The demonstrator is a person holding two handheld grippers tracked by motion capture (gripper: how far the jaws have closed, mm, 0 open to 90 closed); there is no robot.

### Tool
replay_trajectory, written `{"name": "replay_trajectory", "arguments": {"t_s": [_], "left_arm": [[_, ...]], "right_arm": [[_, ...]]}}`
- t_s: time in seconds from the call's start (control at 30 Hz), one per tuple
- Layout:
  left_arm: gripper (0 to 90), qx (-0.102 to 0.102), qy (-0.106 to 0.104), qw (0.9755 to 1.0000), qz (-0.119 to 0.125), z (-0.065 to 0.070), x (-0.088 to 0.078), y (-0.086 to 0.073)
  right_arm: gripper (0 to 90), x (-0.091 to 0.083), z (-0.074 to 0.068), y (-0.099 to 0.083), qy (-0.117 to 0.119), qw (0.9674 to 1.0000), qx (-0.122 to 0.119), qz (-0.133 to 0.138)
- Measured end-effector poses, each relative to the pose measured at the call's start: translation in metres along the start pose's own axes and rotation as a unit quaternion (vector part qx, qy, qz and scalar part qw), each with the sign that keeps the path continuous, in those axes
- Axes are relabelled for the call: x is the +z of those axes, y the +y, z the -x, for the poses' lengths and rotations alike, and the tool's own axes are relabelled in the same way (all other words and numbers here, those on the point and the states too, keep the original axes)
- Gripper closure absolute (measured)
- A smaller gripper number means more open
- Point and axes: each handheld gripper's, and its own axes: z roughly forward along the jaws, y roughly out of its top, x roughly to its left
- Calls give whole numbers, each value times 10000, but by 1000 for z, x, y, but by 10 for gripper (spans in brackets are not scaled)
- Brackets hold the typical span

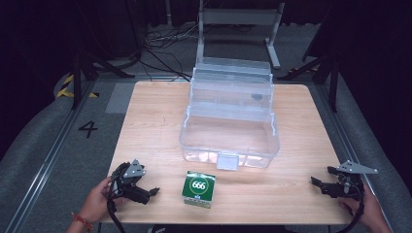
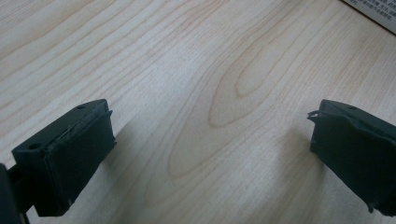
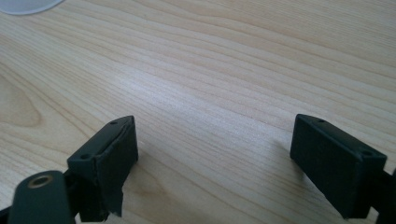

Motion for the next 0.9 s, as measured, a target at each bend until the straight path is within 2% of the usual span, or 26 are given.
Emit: {"name": "replay_trajectory", "arguments": {"t_s": [0.13,0.27,0.4,0.43,0.57,0.6,0.7,0.73,0.77,0.8,0.9], "left_arm": [[0,-63,18,10000,-5,1,2,2],[1,65,-45,10000,-12,-1,3,4],[1,67,-119,9999,8,0,6,6],[1,123,-111,9999,-19,-1,5,6],[5,226,-190,9996,-29,0,6,7],[5,255,-216,9994,-12,1,6,7],[6,459,-363,9982,-109,5,6,9],[6,459,-363,9982,-109,5,6,9],[6,431,-353,9983,-144,9,7,11],[6,456,-348,9982,-202,10,6,12],[28,529,-372,9972,-375,19,3,15]], "right_arm": [[148,1,0,1,-23,10000,15,-7],[148,1,0,1,-13,10000,8,-5],[148,1,-1,0,-42,10000,3,-5],[148,0,-2,0,-64,10000,-25,13],[143,-3,-13,-2,-471,9980,-382,160],[151,-3,-13,-2,-484,9979,-397,172],[144,-2,-11,-1,-319,9990,-280,117],[144,-2,-11,-1,-319,9990,-280,117],[133,0,-6,0,-193,9997,-139,46],[131,0,-5,1,-156,9998,-107,15],[141,-1,-4,1,-139,9998,-102,-14]]}}
